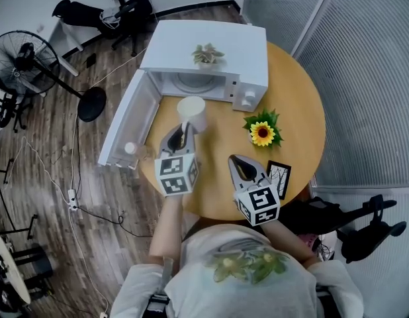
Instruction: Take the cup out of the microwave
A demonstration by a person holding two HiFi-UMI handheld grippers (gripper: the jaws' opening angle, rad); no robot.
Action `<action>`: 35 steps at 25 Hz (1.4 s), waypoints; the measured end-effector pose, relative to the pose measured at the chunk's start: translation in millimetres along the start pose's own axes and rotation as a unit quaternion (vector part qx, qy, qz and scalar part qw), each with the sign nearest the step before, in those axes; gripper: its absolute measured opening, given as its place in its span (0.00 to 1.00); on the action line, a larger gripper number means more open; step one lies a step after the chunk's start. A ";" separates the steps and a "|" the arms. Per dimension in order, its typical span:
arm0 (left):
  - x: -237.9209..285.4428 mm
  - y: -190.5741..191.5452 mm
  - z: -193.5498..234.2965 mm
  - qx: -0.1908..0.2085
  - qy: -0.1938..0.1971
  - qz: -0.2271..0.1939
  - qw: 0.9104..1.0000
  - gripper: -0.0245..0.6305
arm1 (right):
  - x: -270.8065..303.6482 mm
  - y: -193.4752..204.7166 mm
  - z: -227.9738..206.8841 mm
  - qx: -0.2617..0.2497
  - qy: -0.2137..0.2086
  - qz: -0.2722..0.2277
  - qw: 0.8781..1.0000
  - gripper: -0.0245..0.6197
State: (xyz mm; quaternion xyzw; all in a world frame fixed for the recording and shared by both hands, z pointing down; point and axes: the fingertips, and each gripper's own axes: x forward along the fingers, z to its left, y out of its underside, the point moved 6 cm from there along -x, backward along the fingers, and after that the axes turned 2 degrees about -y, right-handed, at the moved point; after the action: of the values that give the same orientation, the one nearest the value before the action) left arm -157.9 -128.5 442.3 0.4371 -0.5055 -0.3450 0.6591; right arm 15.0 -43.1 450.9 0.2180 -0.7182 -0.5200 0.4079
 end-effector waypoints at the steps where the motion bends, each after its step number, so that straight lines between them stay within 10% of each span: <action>1: -4.2 0.1 -1.5 -0.002 -0.002 -0.002 1.000 0.11 | -2.0 0.0 -0.2 -0.001 -0.002 0.000 1.000 0.07; 35: -60.7 31.7 -32.4 -0.011 -0.002 0.009 1.000 0.10 | -32.0 4.2 -6.5 -0.001 -0.021 0.008 1.000 0.07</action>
State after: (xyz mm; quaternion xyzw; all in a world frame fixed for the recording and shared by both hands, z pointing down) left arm -141.4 -54.7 446.0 0.4249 -0.5068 -0.3453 0.6658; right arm 39.1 -21.7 444.1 0.2008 -0.7279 -0.5218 0.3970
